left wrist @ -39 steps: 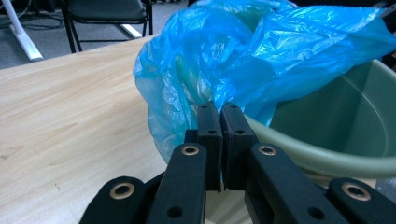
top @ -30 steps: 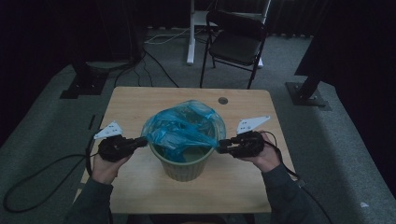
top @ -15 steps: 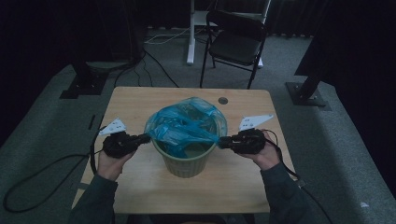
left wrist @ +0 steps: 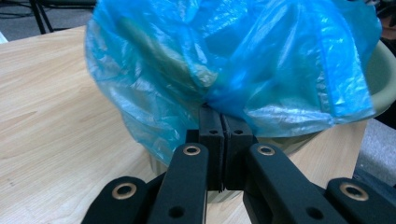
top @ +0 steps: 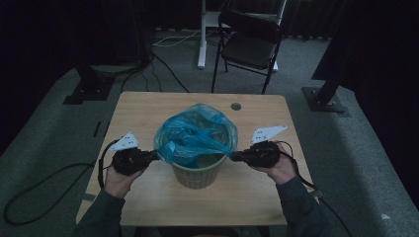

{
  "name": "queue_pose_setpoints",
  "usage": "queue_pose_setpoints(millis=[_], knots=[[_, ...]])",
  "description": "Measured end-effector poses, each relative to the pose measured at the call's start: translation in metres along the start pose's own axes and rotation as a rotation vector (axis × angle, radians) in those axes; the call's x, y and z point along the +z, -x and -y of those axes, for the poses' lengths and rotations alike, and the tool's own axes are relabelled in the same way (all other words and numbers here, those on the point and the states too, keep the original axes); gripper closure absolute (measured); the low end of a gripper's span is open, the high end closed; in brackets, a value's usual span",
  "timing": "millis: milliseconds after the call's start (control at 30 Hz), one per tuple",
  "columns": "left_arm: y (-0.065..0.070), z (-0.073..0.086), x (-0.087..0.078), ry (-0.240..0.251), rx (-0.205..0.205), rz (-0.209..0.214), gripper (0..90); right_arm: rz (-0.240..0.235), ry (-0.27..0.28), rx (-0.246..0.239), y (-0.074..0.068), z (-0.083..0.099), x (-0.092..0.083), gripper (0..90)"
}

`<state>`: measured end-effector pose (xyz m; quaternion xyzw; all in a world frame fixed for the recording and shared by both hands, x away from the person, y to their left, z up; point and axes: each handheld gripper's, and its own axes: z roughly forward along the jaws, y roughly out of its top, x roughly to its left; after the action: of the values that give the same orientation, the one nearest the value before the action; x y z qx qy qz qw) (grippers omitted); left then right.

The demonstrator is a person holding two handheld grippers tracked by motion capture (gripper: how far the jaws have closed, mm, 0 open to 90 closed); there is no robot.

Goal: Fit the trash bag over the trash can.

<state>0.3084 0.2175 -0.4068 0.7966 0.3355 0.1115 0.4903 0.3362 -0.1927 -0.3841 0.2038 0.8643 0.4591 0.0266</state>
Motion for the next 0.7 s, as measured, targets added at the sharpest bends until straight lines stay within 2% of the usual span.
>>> queue_pose_setpoints(millis=[233,400,567,700], knots=[[0.002,0.006,0.004,-0.019,-0.002,0.013,88.8,-0.05,0.003,0.0,-0.003,0.002,0.002,89.6],[0.006,0.009,0.01,-0.042,0.008,0.018,88.8,-0.081,-0.046,-0.026,-0.009,0.002,0.014,89.5],[0.003,0.013,0.014,-0.062,0.0,0.018,88.6,-0.098,-0.06,-0.032,-0.009,0.002,0.019,89.0],[-0.002,0.015,0.012,-0.059,-0.013,0.002,86.2,-0.064,-0.057,-0.041,-0.008,0.002,0.01,74.6]])
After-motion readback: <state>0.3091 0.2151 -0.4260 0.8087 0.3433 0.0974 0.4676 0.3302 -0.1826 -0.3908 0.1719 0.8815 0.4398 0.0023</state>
